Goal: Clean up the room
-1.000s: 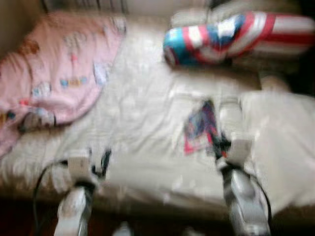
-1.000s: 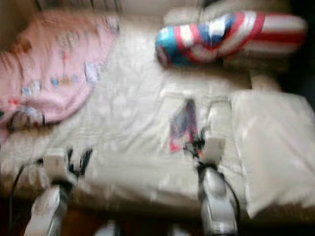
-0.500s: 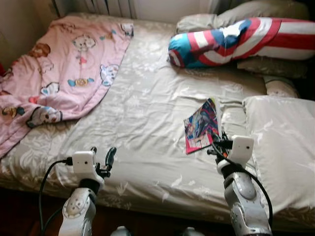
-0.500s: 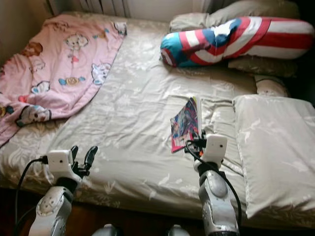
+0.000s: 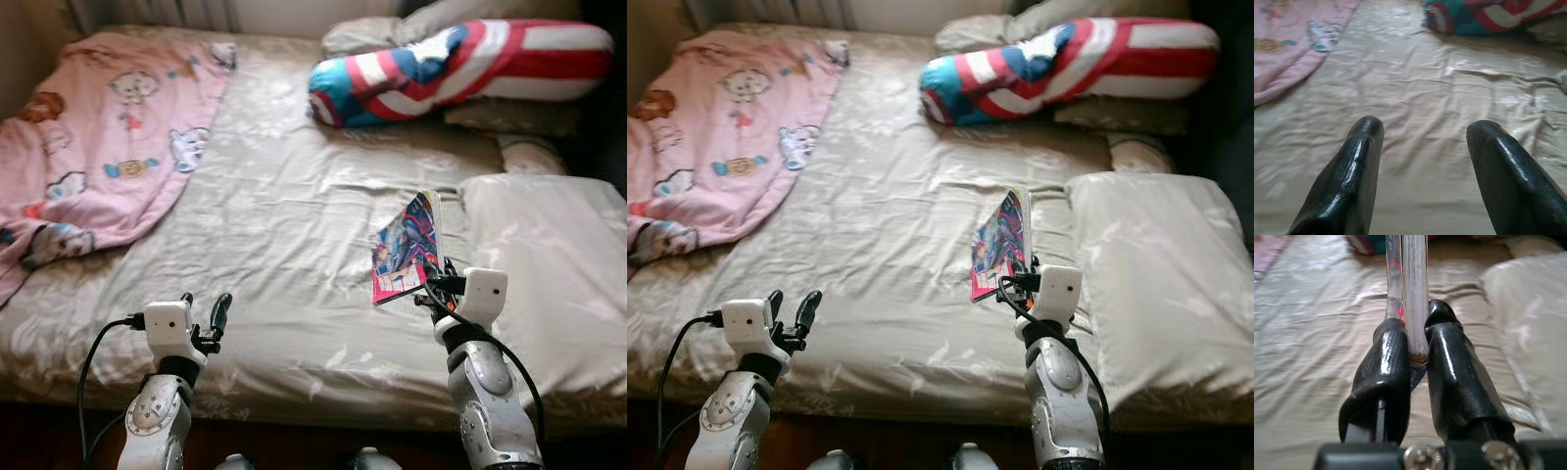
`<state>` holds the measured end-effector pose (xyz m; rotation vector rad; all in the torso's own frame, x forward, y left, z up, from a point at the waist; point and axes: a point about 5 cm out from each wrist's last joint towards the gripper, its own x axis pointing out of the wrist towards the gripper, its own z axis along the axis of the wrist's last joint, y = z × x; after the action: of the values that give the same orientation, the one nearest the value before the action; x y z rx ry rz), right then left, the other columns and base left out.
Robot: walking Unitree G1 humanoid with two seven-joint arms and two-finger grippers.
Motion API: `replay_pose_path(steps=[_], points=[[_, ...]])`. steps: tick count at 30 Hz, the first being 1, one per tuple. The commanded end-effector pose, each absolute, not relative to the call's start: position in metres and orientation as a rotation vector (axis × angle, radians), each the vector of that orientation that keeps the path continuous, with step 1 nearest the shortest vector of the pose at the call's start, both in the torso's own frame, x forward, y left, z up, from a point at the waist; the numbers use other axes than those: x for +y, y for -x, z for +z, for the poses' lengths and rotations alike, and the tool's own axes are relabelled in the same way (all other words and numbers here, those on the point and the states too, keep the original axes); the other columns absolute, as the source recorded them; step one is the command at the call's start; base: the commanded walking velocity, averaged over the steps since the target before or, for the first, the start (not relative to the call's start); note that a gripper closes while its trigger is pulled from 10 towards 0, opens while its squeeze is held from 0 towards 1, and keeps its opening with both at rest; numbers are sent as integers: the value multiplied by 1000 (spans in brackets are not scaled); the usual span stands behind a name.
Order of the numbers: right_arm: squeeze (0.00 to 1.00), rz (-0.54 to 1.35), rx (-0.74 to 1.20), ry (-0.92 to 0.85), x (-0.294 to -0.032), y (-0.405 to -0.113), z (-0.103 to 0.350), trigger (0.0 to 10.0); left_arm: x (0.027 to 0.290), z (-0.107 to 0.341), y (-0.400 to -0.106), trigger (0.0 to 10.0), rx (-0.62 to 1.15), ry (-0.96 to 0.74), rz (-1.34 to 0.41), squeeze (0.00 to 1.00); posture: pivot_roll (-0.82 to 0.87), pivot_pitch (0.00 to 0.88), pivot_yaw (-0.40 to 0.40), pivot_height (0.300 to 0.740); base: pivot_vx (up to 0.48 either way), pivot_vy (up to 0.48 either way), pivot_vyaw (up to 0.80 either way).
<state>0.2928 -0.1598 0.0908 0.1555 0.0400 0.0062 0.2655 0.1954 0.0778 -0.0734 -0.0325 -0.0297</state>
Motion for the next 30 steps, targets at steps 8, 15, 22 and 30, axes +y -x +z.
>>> replay_pose_path(steps=[8, 15, 22, 30], points=[[0, 9, -6, -160, -161, -294, 97, 10000, 194, 74, -263, 10000, -12, 67, -35, 0, 61, 208, -64, 714, 0, 0, -226], [0, 12, -13, -164, -160, -294, 98, 10000, 194, 75, -262, 10000, -16, 67, -33, 0, 61, 212, -65, 714, 0, 0, 0], [0, 46, -9, -111, -157, -293, 98, 10000, 193, 75, -263, 10000, -20, 69, -33, 0, 61, 215, -65, 714, 0, 0, 0], [0, 110, 21, -77, -147, -294, 95, 10000, 193, 77, -263, 10000, -24, 68, -33, 0, 62, 218, -65, 694, 0, 0, 0]])
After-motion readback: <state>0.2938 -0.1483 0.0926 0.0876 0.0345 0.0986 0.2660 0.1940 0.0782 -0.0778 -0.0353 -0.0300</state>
